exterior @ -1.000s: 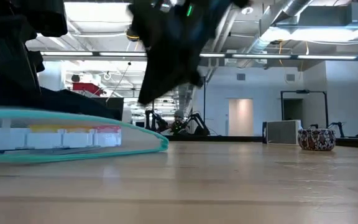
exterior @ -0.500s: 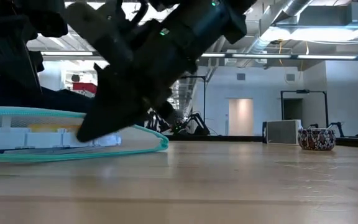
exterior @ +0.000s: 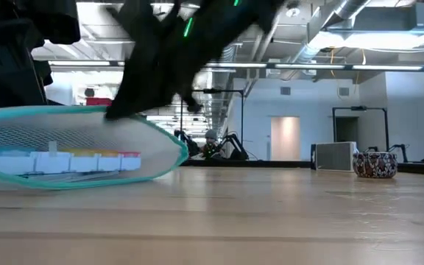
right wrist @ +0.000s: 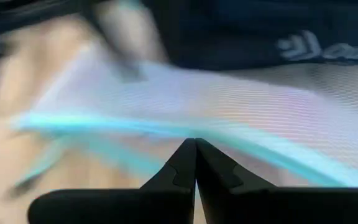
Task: Unpack backpack
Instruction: Put the pill organizer into the zip bag
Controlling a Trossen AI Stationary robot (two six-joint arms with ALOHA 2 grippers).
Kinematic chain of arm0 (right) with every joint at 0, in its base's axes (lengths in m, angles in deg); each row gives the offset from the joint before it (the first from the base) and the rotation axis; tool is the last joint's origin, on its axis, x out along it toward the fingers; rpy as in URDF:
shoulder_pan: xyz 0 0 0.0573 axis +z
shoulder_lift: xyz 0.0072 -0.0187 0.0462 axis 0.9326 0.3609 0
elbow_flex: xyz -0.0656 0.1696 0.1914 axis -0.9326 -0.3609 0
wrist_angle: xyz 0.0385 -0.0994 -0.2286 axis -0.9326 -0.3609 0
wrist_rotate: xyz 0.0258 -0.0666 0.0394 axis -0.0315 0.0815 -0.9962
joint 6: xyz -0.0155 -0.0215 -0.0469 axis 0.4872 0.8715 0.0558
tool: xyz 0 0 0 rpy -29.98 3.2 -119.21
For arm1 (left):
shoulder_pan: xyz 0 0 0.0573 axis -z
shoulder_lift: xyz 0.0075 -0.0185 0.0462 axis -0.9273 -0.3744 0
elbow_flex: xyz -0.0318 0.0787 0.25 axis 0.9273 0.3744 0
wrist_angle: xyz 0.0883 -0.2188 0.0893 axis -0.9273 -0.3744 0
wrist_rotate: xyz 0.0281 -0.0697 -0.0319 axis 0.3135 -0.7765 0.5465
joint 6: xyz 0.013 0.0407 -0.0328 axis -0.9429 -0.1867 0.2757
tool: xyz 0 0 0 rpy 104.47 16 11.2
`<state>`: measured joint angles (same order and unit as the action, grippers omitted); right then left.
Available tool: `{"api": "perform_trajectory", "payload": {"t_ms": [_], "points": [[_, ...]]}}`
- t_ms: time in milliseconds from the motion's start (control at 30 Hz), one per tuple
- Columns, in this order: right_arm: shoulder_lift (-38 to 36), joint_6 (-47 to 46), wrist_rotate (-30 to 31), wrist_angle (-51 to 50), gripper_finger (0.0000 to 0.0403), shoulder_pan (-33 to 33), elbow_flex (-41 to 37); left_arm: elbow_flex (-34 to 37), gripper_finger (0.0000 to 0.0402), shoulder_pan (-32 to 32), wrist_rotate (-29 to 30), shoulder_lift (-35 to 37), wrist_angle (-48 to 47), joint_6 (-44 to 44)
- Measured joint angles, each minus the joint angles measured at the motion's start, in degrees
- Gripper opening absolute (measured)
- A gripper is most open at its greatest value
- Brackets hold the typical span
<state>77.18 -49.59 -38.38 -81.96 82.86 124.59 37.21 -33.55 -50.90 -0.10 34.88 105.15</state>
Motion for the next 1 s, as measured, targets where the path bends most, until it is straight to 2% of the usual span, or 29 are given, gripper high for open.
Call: {"api": "perform_trajectory", "payload": {"t_ms": [133,300,433,633,700,767,867,1000], "points": [[-9.5,0.3,-1.2,-16.3,0.0000,3.1,0.2,-0.3,0.0125,-1.1,0.0,0.0,0.8,-1.2],[-22.0,-1.0,-0.6,-36.1,0.0000,6.3,0.2,-0.4,0.0125,-4.1,-0.1,0.0,4.9,-8.5],[-28.6,-12.5,2.7,-52.5,0.0000,8.5,0.2,-0.4,0.0125,-8.0,-2.1,0.0,8.6,-17.3],[-31.5,-34.5,5.8,-79.0,0.0004,7.8,-1.2,-0.4,0.0125,-14.4,-4.9,0.0,10.3,-28.9],[-32.3,-39.1,2.4,-81.6,0.0019,6.9,-3.8,-0.4,0.0125,-16.5,-6.7,0.0,10.3,-31.9],[-33.9,-40.0,-2.5,-80.5,0.0047,6.4,-7.9,-0.4,0.0125,-18.3,-9.4,0.0,10.0,-34.4],[-36.4,-42.4,-8.7,-78.0,0.0104,6.1,-14.8,-0.4,0.0125,-20.4,-12.0,0.0,9.9,-37.6],[-39.5,-49.5,-12.4,-75.8,0.0186,5.8,-25.0,-0.4,0.0125,-22.2,-12.6,0.0,9.1,-41.5]]}}
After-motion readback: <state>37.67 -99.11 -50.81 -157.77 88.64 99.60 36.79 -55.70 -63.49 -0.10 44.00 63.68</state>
